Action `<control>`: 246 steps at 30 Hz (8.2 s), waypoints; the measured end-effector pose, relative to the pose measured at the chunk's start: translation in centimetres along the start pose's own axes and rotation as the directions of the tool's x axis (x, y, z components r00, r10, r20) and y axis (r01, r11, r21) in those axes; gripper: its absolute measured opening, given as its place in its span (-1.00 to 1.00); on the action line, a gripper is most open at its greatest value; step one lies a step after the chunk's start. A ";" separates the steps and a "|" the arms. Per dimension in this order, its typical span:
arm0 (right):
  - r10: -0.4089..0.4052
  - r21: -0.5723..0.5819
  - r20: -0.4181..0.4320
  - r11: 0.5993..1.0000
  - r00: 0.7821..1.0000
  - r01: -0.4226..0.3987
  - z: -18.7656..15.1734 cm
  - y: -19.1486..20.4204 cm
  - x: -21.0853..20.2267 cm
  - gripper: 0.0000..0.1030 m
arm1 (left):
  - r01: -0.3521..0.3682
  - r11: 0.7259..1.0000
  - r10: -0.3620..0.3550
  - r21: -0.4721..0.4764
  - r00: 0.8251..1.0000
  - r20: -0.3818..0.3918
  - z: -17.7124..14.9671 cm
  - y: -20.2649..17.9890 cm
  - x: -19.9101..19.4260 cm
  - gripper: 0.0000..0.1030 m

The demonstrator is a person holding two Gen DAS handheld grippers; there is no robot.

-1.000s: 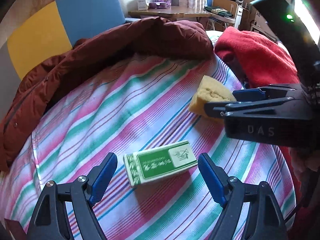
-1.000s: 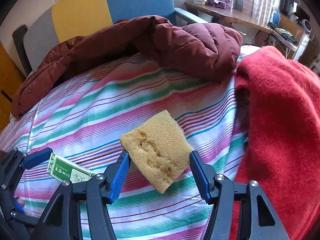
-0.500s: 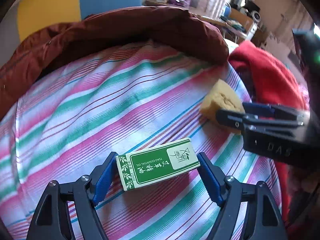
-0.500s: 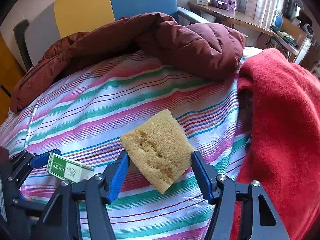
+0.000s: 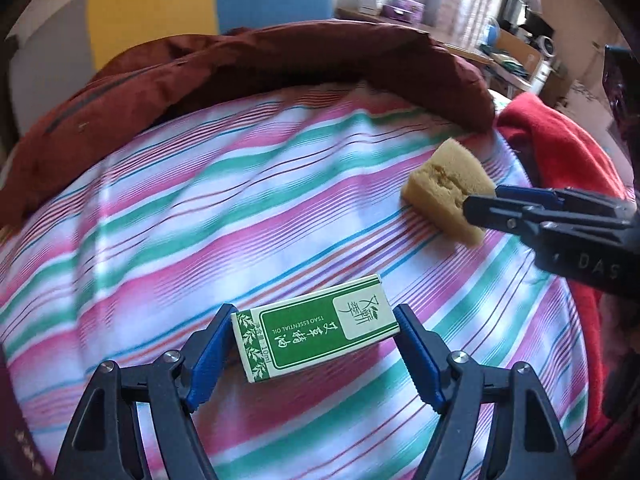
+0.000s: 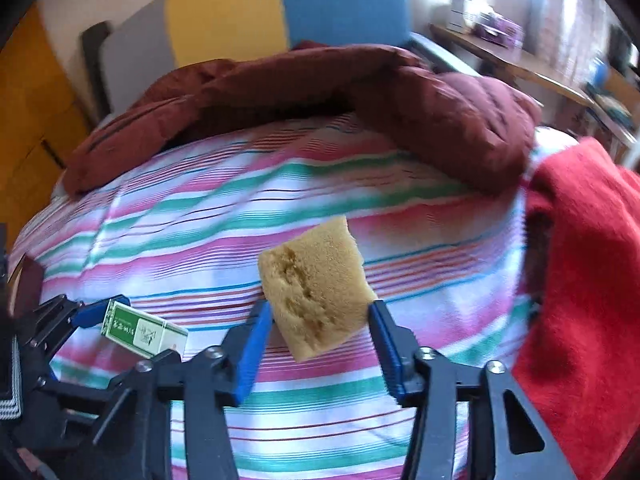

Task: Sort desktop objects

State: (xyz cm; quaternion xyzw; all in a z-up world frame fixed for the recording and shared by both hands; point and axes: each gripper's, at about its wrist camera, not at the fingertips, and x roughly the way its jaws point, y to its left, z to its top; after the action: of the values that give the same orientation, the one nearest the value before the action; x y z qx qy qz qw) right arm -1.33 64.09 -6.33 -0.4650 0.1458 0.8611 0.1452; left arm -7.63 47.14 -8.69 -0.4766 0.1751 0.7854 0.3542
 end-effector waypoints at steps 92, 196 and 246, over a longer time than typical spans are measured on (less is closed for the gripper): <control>0.129 -0.269 -0.237 0.944 0.963 -0.192 -9.9 17.8 -2.4 0.00 | -0.111 0.965 0.139 -0.237 0.985 0.106 -17.9 7.0 -12.9 0.51; 0.221 -0.663 -0.135 0.705 0.966 -0.254 -16.3 43.4 -5.3 0.20 | -0.088 0.780 0.280 -0.620 0.935 0.219 -29.3 27.7 -24.1 0.56; 0.317 -0.548 0.078 0.806 0.945 -0.225 -16.5 42.1 -10.5 0.94 | -0.368 0.647 0.587 -0.668 0.800 0.127 -29.2 26.0 -29.7 0.46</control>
State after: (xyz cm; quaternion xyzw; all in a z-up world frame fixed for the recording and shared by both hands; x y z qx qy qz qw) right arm 0.46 18.02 -1.28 -0.3878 -0.0461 0.9149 -0.1025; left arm 0.58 -0.15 1.45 -0.3604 -0.0305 0.9321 -0.0194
